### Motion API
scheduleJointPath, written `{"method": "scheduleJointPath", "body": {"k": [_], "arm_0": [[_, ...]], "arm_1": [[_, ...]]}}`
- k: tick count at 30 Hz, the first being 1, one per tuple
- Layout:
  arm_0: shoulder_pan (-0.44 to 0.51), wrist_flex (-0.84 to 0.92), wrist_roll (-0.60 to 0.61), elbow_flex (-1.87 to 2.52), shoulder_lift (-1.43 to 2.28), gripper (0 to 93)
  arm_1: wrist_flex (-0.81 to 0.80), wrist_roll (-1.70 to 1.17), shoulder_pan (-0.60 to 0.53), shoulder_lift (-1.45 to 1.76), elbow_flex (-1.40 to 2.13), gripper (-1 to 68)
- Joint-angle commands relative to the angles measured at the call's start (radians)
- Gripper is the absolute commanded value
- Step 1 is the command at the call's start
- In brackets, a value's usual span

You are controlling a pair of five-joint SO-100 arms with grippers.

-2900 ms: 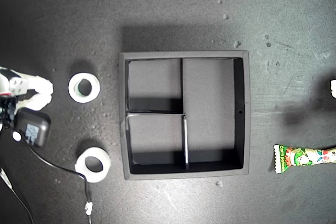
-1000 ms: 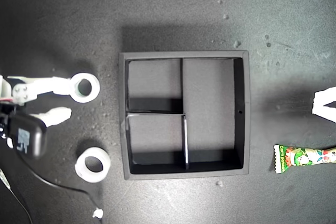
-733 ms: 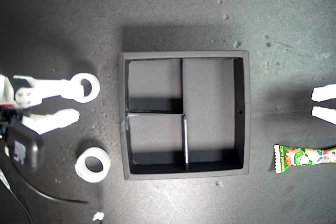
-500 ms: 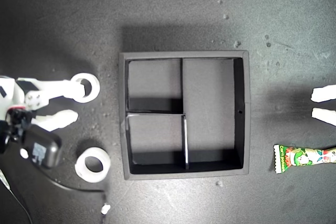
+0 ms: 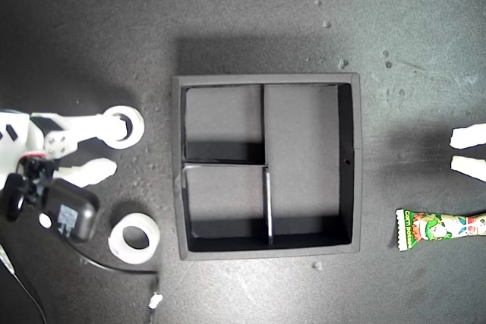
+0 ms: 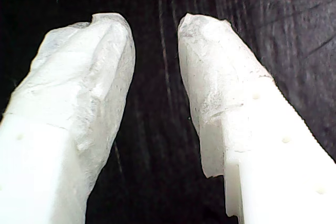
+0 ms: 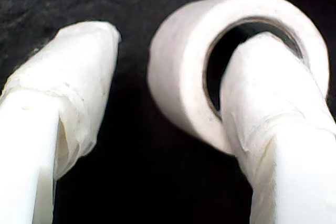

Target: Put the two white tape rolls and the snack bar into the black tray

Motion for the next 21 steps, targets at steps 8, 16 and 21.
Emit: {"method": "scheduleJointPath", "body": {"k": [8, 16, 21], "arm_0": [[-0.034, -0.038, 0.014, -0.267, -0.407, 16.1], [-0.066, -0.012, 0.017, -0.430, -0.644, 9.0], [-0.083, 0.029, -0.002, -0.453, -0.647, 1.7]], "arm_1": [[0.005, 0.006, -0.002, 0.008, -0.014, 4.9], [0.005, -0.006, -0.011, 0.008, -0.018, 4.6], [0.005, -0.031, -0.026, 0.008, -0.038, 3.9]]}}
